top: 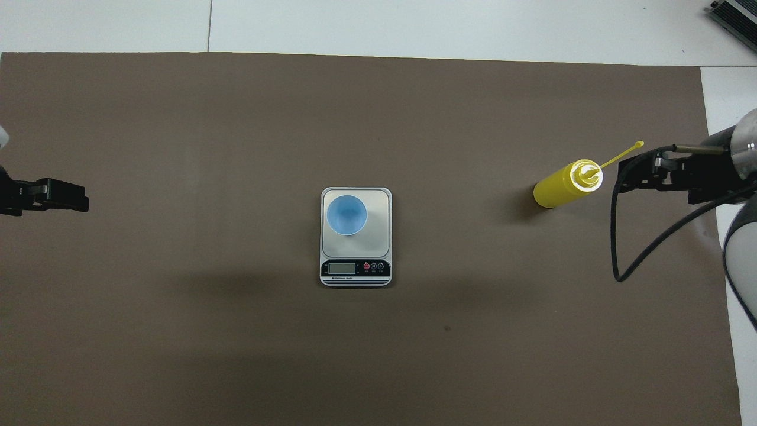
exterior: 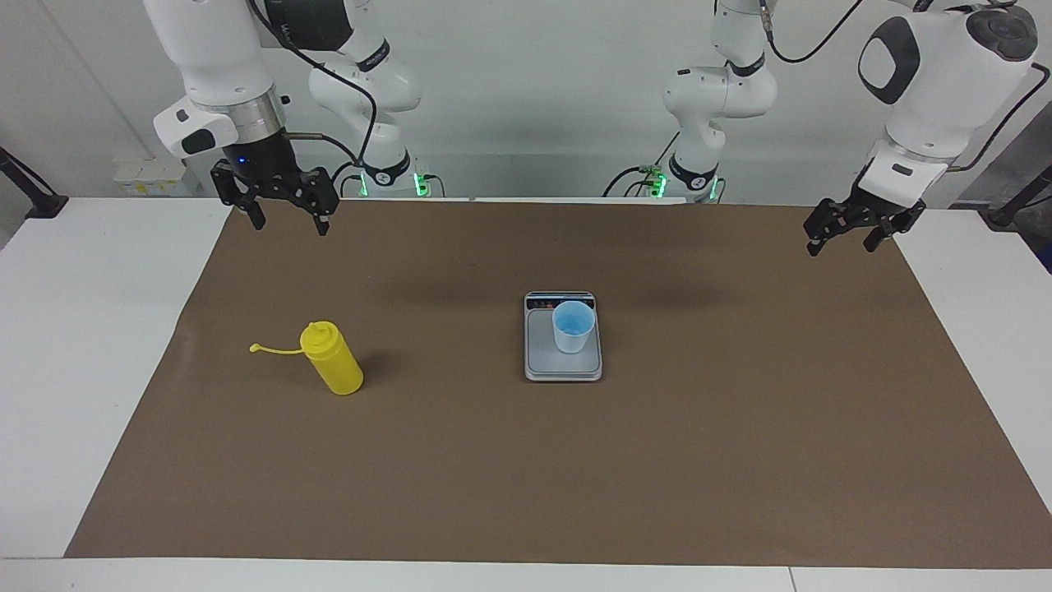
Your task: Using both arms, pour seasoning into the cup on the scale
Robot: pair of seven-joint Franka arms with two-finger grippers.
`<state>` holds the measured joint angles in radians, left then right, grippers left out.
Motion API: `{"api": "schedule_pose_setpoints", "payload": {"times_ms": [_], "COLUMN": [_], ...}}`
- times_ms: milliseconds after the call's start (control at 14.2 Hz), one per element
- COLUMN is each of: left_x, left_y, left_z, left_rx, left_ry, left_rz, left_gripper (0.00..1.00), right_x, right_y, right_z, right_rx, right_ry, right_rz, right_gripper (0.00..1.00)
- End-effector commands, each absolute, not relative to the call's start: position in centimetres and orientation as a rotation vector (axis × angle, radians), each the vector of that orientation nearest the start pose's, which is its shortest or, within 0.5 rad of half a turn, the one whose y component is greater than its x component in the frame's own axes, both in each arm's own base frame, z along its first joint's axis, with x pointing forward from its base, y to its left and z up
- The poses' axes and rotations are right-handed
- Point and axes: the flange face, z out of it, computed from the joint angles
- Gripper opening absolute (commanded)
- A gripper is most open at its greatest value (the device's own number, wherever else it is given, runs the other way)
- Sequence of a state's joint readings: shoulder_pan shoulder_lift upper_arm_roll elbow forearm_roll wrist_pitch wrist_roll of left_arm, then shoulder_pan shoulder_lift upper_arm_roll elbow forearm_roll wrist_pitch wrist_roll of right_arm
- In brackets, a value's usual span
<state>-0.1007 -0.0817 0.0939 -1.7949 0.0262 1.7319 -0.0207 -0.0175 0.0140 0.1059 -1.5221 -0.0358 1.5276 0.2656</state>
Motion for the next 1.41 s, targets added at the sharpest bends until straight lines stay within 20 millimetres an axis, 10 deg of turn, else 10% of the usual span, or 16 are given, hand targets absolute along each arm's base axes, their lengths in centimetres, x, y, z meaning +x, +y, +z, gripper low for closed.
{"api": "schedule_pose_setpoints", "payload": {"times_ms": [0,1341], "left_x": [53.3,53.3], "left_y": [-0.2,-0.2], "left_z": [58.0,58.0], "left_rx": [-3.133,-3.133], "left_ry": [-0.029,-0.029], "left_rz": [-0.036,-0.036], "left_gripper": [1.00,1.00], "right_x": [54.4,55.1], "right_y": [4.7,4.1], "right_z": [63.2,62.9], "right_rx": [-3.190,-3.162], "right_ry": [0.325,0.252], "right_rz": [0.022,-0.065], "right_gripper": [1.00,1.00]}}
